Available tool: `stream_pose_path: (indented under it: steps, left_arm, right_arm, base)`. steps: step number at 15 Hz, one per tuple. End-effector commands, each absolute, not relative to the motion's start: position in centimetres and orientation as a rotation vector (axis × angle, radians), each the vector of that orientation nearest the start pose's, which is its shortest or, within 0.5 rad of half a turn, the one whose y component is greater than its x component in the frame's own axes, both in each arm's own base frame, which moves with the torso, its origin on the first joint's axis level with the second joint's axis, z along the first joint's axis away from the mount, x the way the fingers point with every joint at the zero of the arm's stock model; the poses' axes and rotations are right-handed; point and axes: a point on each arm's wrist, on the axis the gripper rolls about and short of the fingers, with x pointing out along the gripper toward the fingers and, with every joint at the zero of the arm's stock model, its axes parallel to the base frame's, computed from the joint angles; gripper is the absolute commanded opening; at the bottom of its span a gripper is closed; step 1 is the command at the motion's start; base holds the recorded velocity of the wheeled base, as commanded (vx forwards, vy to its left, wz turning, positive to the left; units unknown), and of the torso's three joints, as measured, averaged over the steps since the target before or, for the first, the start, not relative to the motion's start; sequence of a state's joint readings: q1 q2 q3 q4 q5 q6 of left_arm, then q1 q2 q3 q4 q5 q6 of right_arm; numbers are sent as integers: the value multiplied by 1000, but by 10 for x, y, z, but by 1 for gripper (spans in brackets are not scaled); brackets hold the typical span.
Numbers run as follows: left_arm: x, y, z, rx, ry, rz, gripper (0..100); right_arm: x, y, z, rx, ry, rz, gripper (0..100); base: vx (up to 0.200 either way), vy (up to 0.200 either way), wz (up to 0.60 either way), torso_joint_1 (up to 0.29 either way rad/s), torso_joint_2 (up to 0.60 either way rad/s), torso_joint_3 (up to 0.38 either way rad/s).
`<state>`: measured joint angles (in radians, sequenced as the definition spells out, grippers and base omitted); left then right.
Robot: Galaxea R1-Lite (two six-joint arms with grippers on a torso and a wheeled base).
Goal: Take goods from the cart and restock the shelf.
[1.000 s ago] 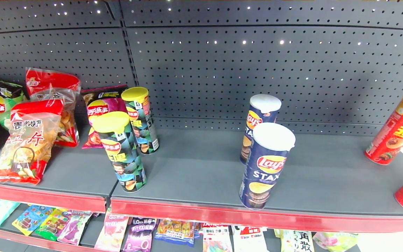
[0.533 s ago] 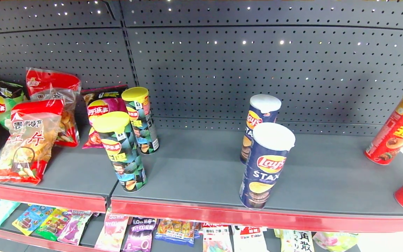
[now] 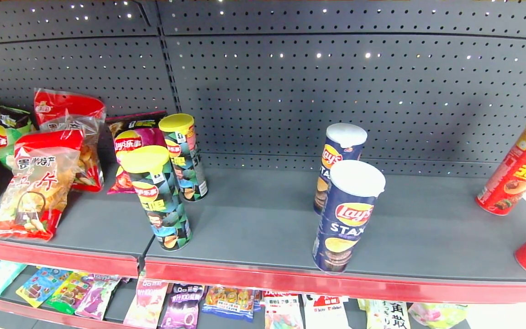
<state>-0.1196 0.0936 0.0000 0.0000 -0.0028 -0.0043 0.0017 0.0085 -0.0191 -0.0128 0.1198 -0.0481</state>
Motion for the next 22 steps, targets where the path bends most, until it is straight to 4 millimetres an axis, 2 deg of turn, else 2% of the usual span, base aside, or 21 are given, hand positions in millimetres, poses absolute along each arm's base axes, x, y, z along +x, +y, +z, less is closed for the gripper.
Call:
stream_pose_path:
  steps: [1,3,8,22]
  left_arm:
    - [-15,2,77,1,95,-122,100]
    - [-15,2,77,1,95,-122,100]
    - [-15,2,77,1,95,-122,100]
    - [-15,2,77,1,95,-122,100]
  right_arm:
    - [-24,2,82,-64,-34,113,100]
    - [-24,0,82,-66,-31,7,100]
    - [-23,-1,76,0,0,-17,100]
    - [-23,0,76,-6,-1,-12,100]
  base:
    - [0,0,0,0,0,0]
    - [0,0,0,0,0,0]
    - [0,0,0,0,0,0]
    - [0,0,0,0,0,0]
